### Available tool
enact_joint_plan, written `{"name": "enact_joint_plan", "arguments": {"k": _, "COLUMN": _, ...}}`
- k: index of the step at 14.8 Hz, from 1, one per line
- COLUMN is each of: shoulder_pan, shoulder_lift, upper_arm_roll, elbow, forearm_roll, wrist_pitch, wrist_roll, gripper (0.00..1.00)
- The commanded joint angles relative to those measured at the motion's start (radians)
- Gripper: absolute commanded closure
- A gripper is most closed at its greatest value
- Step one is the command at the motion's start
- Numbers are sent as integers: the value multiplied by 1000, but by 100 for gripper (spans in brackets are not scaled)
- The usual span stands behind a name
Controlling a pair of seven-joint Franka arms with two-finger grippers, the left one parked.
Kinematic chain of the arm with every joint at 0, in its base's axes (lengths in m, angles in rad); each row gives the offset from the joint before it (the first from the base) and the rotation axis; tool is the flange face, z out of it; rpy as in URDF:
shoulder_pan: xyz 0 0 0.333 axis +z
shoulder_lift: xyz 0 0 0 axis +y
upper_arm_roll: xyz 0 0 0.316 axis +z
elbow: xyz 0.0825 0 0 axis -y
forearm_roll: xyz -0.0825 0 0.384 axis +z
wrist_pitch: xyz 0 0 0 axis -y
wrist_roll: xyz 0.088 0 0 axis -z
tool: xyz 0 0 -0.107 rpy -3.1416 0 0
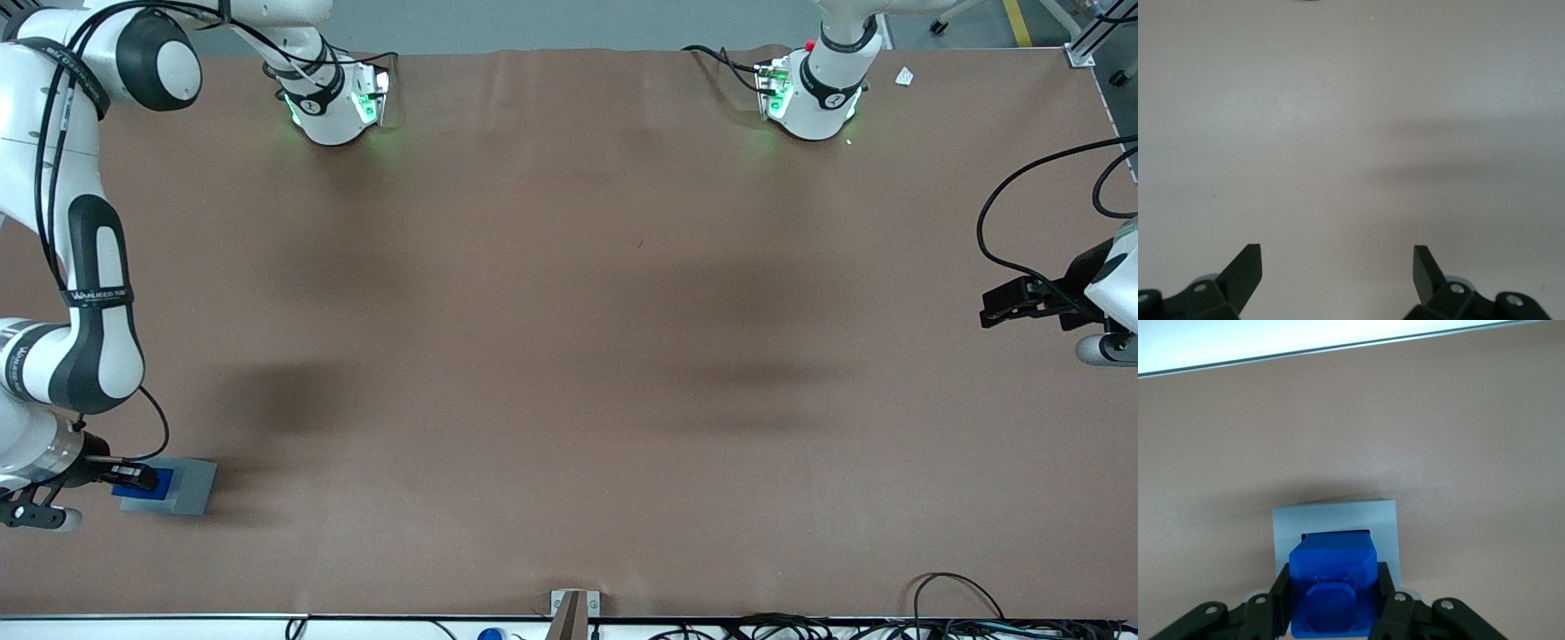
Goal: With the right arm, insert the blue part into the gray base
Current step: 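Close the right gripper around the blue part, then lift the blue part up out of the gray base with the right gripper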
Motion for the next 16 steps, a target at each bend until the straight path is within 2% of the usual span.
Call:
{"name": "enact_joint_plan", "arguments": {"k": 1, "shoulder_pan": -15, "shoulder_lift": 1, "upper_arm_roll": 11, "elbow": 21, "forearm_roll": -3, "wrist_pitch": -5, "wrist_roll": -19, "gripper": 85}}
{"name": "enact_joint_plan", "arguments": {"k": 2, "shoulder_pan": -15, "shoulder_lift": -1, "upper_arm_roll": 14, "elbow": 21, "forearm_roll": -3, "wrist_pitch": -10, "wrist_roll": -19, "gripper": 83}}
{"name": "enact_joint_plan", "arguments": {"k": 5, "shoulder_pan": -13, "shoulder_lift": -24, "upper_arm_roll": 14, "elbow": 21, "forearm_roll": -5, "wrist_pitch": -16, "wrist_roll": -19, "gripper": 84}}
{"name": "enact_joint_plan", "arguments": {"k": 9, "shoulder_pan": 10, "shoulder_lift": -30, "upper_arm_roll": 13, "elbow": 122, "forearm_roll": -6, "wrist_pitch": -146, "wrist_roll": -19, "gripper": 85}}
{"name": "enact_joint_plan", "arguments": {"k": 12, "shoulder_pan": 59, "shoulder_lift": -30, "upper_arm_roll": 13, "elbow": 133, "forearm_roll": -5, "wrist_pitch": -149, "wrist_roll": -18, "gripper": 86}}
{"name": "enact_joint_plan", "arguments": {"k": 16, "shoulder_pan": 146, "shoulder_lift": -11, "upper_arm_roll": 7, "elbow": 133, "forearm_roll": -8, "wrist_pitch": -140, "wrist_roll": -5, "gripper": 92}}
